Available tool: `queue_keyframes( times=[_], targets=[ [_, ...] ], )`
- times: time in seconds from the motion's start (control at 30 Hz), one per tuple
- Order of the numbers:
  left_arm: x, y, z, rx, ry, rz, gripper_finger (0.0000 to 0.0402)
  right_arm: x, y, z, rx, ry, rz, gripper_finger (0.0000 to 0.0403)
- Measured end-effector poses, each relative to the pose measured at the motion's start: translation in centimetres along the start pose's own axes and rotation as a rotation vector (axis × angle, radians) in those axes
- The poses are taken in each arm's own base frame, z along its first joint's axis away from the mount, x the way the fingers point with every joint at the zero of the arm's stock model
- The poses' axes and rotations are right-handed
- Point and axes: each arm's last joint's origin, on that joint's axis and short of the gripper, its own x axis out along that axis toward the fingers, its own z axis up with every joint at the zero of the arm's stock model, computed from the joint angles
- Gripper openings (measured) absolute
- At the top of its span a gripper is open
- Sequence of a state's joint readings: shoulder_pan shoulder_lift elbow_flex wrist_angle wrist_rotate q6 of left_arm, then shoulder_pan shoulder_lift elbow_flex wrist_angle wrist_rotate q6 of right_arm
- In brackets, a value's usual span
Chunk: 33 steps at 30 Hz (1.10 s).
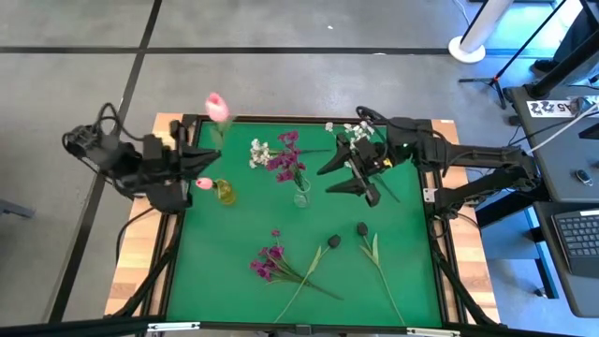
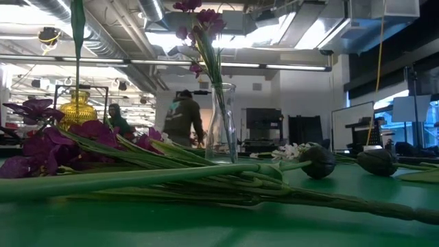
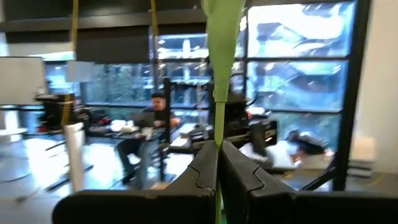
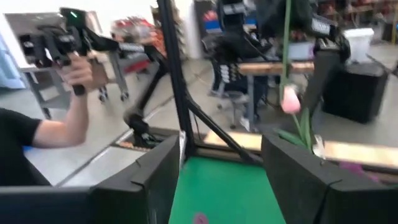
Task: Sort flowers into vase by color
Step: Put the pink flower into the yellow vase
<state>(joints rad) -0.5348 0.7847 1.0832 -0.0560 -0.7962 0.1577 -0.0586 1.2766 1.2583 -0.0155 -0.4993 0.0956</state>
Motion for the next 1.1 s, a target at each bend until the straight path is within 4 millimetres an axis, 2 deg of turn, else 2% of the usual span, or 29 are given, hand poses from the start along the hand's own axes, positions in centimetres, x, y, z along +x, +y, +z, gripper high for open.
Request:
queue_keyframes(
  times=[0.13, 0.27, 0.37, 0.5, 0.63, 0.8, 1.1],
  targets=[
    [-1.1, 0.4, -1.0, 0.049, 0.064, 0.098, 0.0, 0.1, -0.1, -0.6, -0.006, 0.026, -0.008, 0.021],
    [-1.6, 0.9, -2.8, 0.081, 0.078, 0.107, 0.0, 0.3, -0.4, -1.4, 0.002, 0.049, -0.015, 0.0203],
    [-2.3, 1.9, -3.3, 0.027, -0.017, 0.087, 0.0, 0.4, -0.4, -1.5, -0.003, 0.042, -0.015, 0.0201],
    [-3.5, 3.2, -4.0, 0.0, -0.226, -0.047, 0.0, 0.4, -0.4, -1.4, -0.013, 0.03, -0.014, 0.0201],
    [-4.4, 4.7, -4.7, 0.008, -0.322, -0.011, 0.0, 0.4, -0.4, -1.3, -0.031, 0.02, -0.014, 0.0201],
    [-5.1, 6.0, -5.8, 0.036, -0.336, 0.07, 0.0, 0.4, -0.4, -1.3, -0.045, 0.02, -0.015, 0.0201],
    [-5.1, 6.9, -10.2, 0.035, -0.315, 0.117, 0.0, 0.4, -0.4, -1.4, -0.059, 0.03, -0.015, 0.0201]
  ],
)
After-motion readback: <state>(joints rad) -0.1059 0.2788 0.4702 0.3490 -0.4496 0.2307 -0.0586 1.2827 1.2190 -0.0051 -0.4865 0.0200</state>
